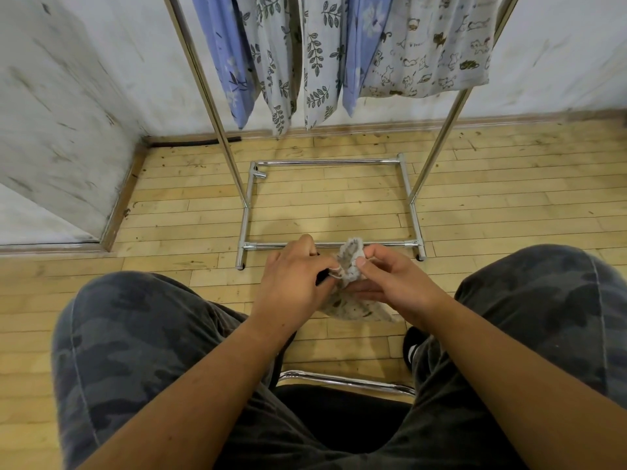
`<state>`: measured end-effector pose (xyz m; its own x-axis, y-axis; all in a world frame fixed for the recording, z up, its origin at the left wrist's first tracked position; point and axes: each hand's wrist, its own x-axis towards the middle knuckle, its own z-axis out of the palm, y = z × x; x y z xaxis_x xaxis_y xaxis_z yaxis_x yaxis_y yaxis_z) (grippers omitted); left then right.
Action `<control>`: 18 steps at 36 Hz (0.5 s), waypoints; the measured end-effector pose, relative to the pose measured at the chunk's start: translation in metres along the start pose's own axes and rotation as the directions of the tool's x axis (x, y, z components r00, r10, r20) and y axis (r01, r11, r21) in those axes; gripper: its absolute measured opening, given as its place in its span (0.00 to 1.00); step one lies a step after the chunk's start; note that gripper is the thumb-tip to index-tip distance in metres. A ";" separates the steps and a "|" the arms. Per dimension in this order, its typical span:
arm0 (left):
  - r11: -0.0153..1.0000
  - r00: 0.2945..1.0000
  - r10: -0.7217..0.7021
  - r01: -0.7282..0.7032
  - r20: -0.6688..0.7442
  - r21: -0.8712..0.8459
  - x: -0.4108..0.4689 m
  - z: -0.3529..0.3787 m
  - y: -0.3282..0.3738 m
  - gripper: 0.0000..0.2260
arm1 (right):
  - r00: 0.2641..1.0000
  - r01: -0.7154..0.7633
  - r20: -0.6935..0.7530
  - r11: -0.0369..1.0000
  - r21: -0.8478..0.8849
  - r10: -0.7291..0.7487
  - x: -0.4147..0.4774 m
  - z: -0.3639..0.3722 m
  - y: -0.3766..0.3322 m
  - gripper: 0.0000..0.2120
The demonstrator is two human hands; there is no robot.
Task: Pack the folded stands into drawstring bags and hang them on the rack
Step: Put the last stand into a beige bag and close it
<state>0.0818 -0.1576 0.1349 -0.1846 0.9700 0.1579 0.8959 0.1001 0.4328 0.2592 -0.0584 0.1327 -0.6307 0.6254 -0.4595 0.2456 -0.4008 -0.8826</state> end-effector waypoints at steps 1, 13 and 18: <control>1.000 1.000 -0.005 0.005 -0.001 -0.024 0.000 0.001 -0.001 0.06 | 1.000 -0.002 -0.006 1.000 0.000 0.002 0.001 0.000 0.000 0.11; 0.774 0.942 -0.230 0.330 0.244 -0.541 0.004 -0.006 0.001 0.05 | 0.995 0.041 -0.071 0.925 -0.379 -0.074 0.005 0.003 0.014 0.05; 0.570 0.881 -0.299 0.473 0.367 -0.672 0.006 -0.010 0.007 0.08 | 0.997 0.075 0.012 0.877 -0.474 -0.079 0.004 0.005 0.019 0.21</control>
<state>0.0829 -0.1532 0.1474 -0.2818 0.9059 -0.3162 0.1519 0.3675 0.9175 0.2572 -0.0670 0.1143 -0.6569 0.6468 -0.3874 0.5170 0.0124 -0.8559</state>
